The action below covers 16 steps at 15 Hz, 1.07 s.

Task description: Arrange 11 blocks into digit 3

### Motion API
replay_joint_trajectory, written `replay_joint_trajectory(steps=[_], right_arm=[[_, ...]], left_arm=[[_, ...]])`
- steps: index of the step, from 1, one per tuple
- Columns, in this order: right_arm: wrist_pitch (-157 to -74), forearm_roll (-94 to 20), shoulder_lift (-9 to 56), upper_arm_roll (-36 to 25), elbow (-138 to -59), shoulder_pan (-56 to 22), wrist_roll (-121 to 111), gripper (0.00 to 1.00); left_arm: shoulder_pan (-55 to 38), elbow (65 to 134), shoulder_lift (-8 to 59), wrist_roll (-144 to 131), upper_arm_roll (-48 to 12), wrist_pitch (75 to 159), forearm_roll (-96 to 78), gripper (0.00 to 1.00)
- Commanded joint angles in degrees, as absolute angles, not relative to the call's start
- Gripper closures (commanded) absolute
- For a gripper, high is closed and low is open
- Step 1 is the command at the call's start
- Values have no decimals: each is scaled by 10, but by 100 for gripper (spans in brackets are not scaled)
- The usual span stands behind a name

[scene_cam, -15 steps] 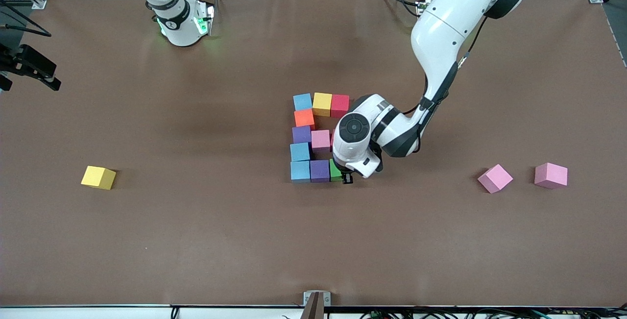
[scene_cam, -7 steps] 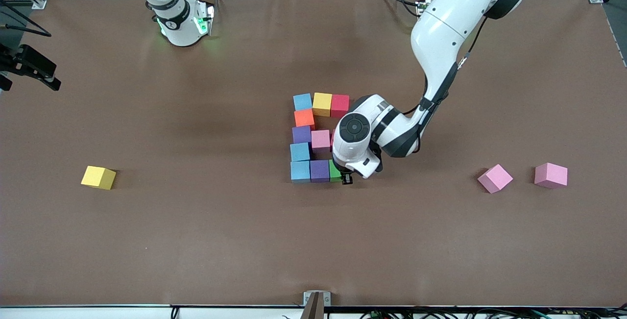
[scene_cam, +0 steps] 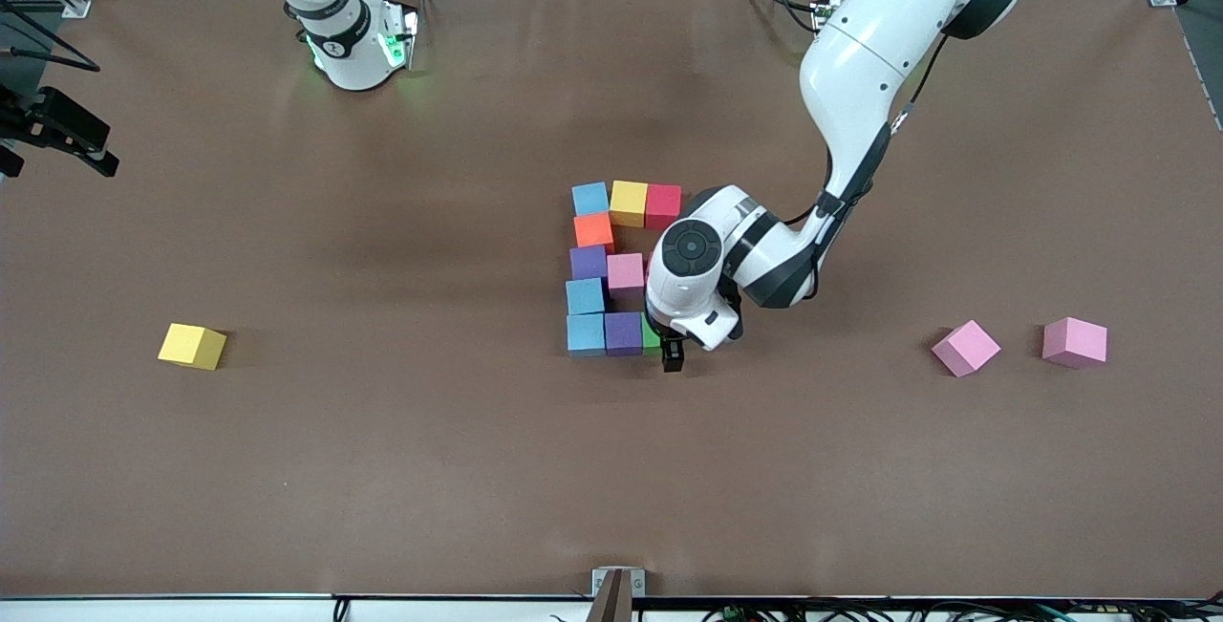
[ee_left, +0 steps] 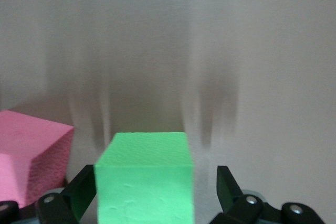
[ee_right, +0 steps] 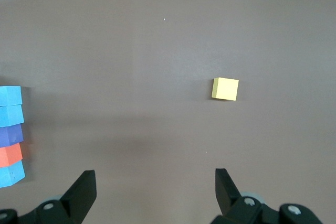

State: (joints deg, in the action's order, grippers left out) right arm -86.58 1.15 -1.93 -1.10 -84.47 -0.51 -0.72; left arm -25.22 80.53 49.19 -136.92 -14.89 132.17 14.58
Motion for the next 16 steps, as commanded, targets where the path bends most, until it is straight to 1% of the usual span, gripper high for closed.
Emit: replay_joint_trajectory(steps=[1, 3, 5, 8, 12, 14, 16], right_arm=[[-859, 16, -17, -10, -835, -4, -3, 0], [-860, 18, -17, -11, -834, -4, -3, 0], [-860, 18, -17, -11, -825, 4, -4, 0], [-860, 18, -17, -11, -824, 6, -4, 0], [-860, 14, -16, -10, -824, 2, -4, 0], [-860, 14, -16, -10, -825, 2, -4, 0], [-861, 15, -8, -10, -825, 2, -6, 0]], left_arm=[[-238, 805, 458, -1354, -152, 1315, 156, 0], [-238, 805, 434, -1291, -157, 1280, 151, 0], [-229, 803, 418, -1221, -179, 1236, 148, 0], [-208, 803, 376, -1198, -179, 1204, 101, 0], [-143, 732, 361, -1034, -184, 1076, 2, 0], [-132, 730, 330, -957, -183, 1059, -5, 0], [-122, 730, 311, -888, -182, 1020, -6, 0]])
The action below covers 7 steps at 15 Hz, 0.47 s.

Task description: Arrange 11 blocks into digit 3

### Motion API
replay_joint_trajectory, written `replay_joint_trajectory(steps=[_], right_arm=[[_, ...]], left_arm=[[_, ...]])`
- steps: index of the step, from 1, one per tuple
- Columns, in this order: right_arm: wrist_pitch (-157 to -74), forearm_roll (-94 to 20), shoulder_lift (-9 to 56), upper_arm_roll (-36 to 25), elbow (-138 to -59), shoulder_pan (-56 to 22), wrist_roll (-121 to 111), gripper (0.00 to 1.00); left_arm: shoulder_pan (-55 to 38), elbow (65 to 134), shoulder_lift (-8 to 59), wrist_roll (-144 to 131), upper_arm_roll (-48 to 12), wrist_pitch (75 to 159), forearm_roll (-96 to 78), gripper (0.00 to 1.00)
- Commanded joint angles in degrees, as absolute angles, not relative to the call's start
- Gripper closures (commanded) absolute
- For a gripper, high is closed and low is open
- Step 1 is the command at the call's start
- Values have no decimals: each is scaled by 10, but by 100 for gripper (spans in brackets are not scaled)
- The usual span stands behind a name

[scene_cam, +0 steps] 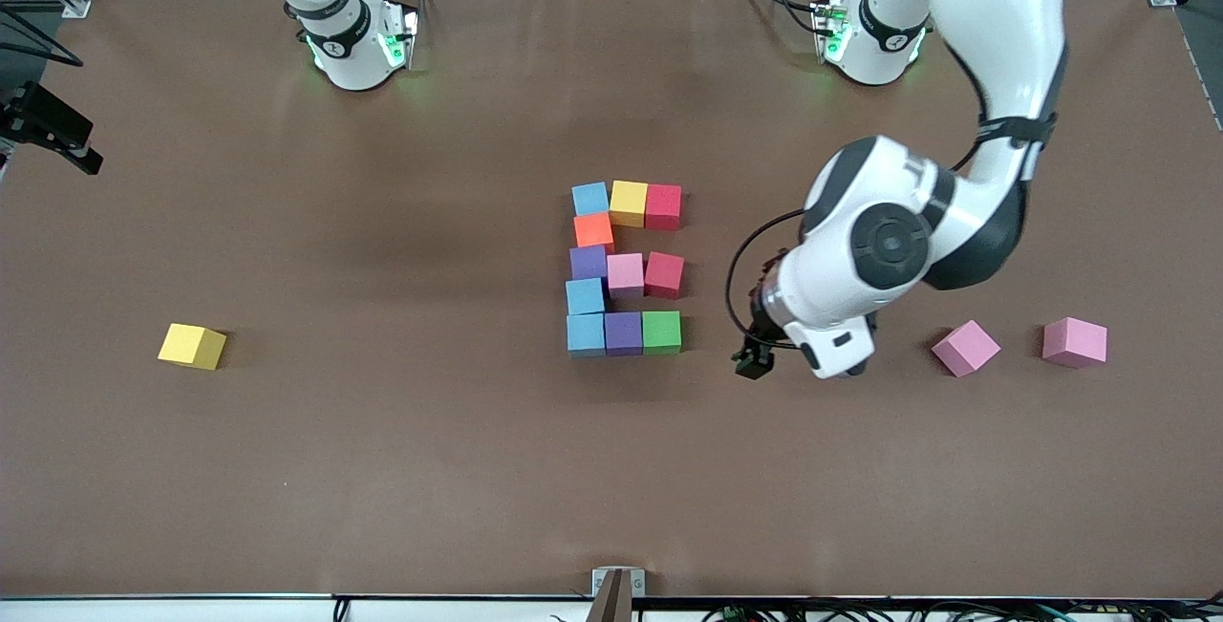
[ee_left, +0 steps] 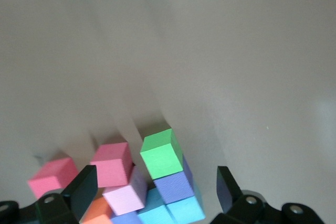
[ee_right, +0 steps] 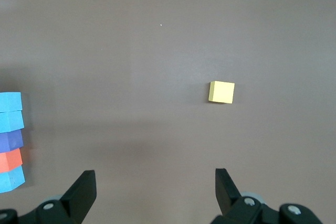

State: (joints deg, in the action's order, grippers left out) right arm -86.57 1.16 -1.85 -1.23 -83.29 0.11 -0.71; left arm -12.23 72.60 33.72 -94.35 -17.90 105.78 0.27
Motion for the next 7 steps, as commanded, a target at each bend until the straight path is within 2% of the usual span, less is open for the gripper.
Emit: replay_joint_trajectory(steps=[1, 7], right_arm=[[-860, 19, -3, -8, -825, -2, -10, 0], [-860, 15, -1, -6, -824, -11, -10, 0]], left_arm=[[-114, 730, 309, -855, -179, 995, -4, 0], [-32, 732, 216, -584, -176, 917, 25, 0]])
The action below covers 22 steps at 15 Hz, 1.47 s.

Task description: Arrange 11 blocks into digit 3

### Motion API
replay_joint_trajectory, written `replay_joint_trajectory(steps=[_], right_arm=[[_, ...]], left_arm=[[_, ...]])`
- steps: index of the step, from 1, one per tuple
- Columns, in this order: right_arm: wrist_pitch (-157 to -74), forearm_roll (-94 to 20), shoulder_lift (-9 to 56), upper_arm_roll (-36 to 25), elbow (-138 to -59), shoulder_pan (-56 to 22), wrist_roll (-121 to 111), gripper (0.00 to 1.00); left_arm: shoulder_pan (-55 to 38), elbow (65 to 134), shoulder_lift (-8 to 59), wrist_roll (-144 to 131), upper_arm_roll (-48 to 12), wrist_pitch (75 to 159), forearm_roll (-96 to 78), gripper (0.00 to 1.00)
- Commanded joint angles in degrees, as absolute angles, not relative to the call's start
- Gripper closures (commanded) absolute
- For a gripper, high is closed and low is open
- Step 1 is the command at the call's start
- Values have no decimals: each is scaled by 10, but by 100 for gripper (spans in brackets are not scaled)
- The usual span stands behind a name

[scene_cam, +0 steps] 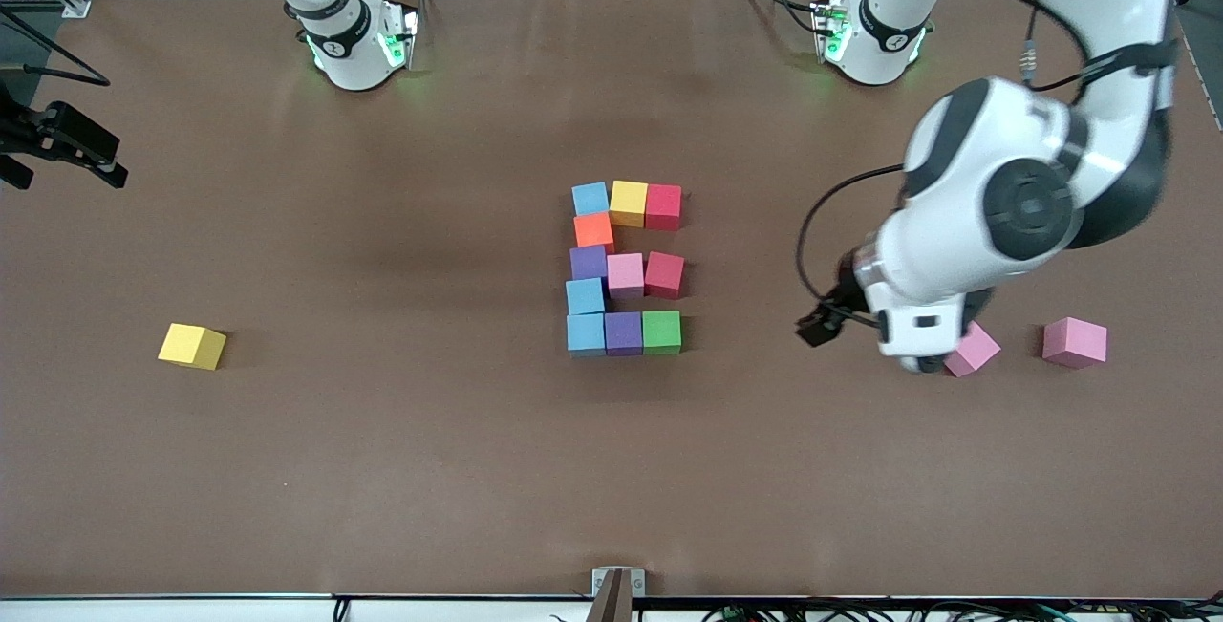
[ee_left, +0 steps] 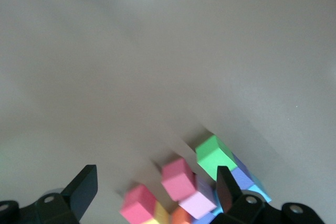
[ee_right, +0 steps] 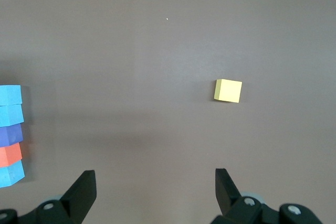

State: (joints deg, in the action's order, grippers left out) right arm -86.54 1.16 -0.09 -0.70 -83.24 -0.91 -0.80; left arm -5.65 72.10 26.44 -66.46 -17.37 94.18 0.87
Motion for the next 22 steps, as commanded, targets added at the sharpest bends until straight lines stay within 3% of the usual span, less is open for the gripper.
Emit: replay_joint_trajectory(steps=[1, 4, 9, 12, 22], right_arm=[[-860, 15, -1, -6, -824, -11, -10, 0], [-860, 14, -1, -6, -824, -11, -10, 0], [-860, 14, -1, -6, -824, -11, -9, 0], [-860, 14, -2, -6, -824, -11, -9, 0], [-860, 13, -1, -6, -824, -11, -6, 0]], left_arm=[[-12, 734, 196, -525, -178, 909, 25, 0], [9, 747, 143, -405, -164, 848, 25, 0], [-4, 867, 1, -152, -34, 815, 18, 0], [13, 924, -54, -79, -12, 817, 12, 0], [11, 928, -71, -69, -18, 831, 1, 0]])
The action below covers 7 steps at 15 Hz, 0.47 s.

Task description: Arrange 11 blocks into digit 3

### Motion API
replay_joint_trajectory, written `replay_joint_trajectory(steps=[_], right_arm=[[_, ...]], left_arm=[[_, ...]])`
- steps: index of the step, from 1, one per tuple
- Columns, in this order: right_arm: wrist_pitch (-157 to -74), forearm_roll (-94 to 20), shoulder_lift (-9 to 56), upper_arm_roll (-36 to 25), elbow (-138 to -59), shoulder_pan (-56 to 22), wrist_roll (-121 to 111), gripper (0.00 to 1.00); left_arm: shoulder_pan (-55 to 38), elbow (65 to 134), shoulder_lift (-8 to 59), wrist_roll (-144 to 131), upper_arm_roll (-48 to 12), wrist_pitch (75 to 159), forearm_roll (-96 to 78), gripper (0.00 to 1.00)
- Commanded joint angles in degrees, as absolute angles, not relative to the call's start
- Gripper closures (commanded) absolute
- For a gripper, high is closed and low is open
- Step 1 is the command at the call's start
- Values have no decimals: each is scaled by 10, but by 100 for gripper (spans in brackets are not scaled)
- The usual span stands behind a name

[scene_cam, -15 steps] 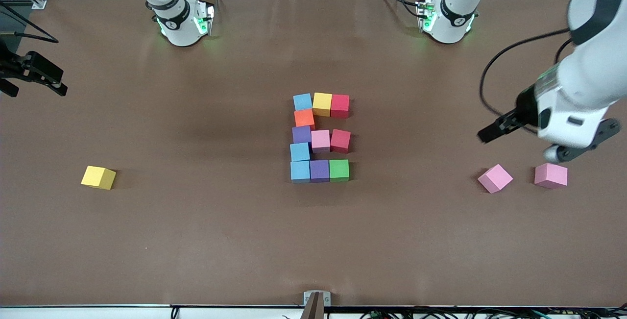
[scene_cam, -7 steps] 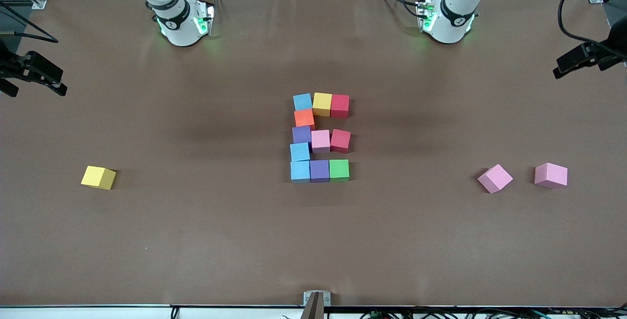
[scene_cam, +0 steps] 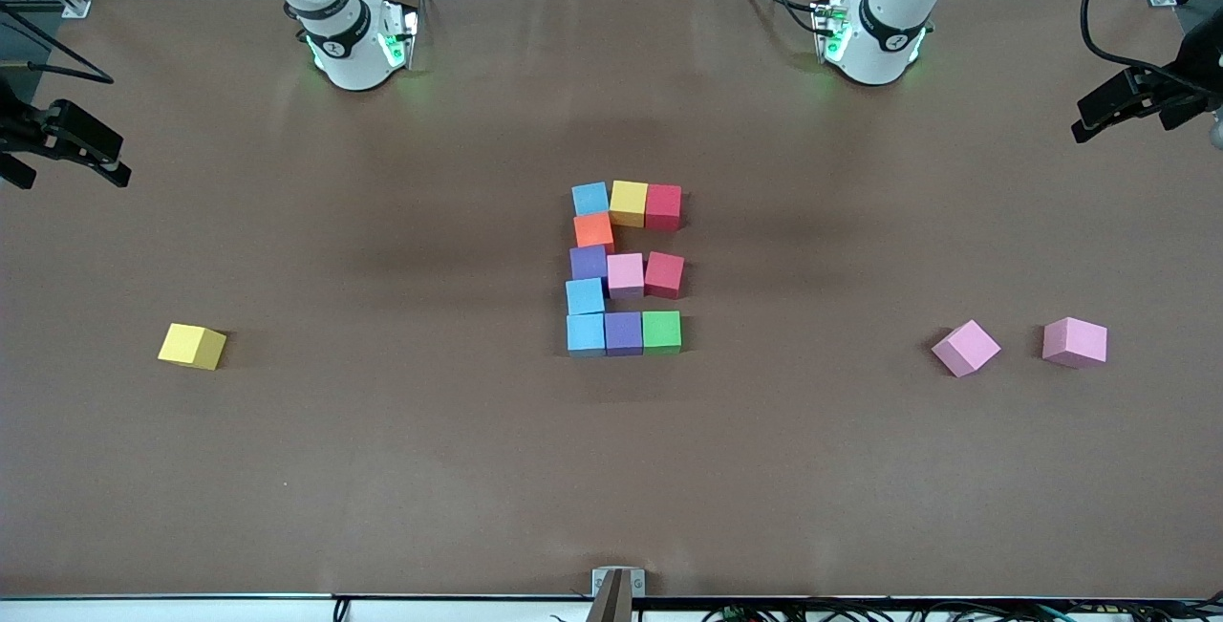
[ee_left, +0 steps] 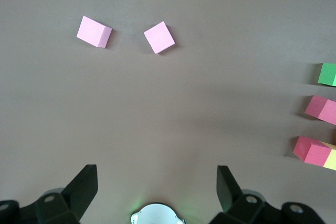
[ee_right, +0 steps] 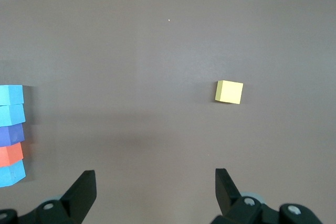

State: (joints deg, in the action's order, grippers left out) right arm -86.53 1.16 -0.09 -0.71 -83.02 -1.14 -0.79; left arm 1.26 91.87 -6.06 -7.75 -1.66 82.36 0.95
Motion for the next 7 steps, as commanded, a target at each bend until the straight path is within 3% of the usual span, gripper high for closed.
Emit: replay_joint_trajectory(steps=[1, 7], right_arm=[[-860, 13, -1, -6, -824, -11, -5, 0], [-860, 12, -1, -6, -824, -11, -4, 0]], left_arm=[[11, 926, -71, -69, -24, 831, -9, 0], [16, 924, -72, -69, -26, 829, -12, 0]])
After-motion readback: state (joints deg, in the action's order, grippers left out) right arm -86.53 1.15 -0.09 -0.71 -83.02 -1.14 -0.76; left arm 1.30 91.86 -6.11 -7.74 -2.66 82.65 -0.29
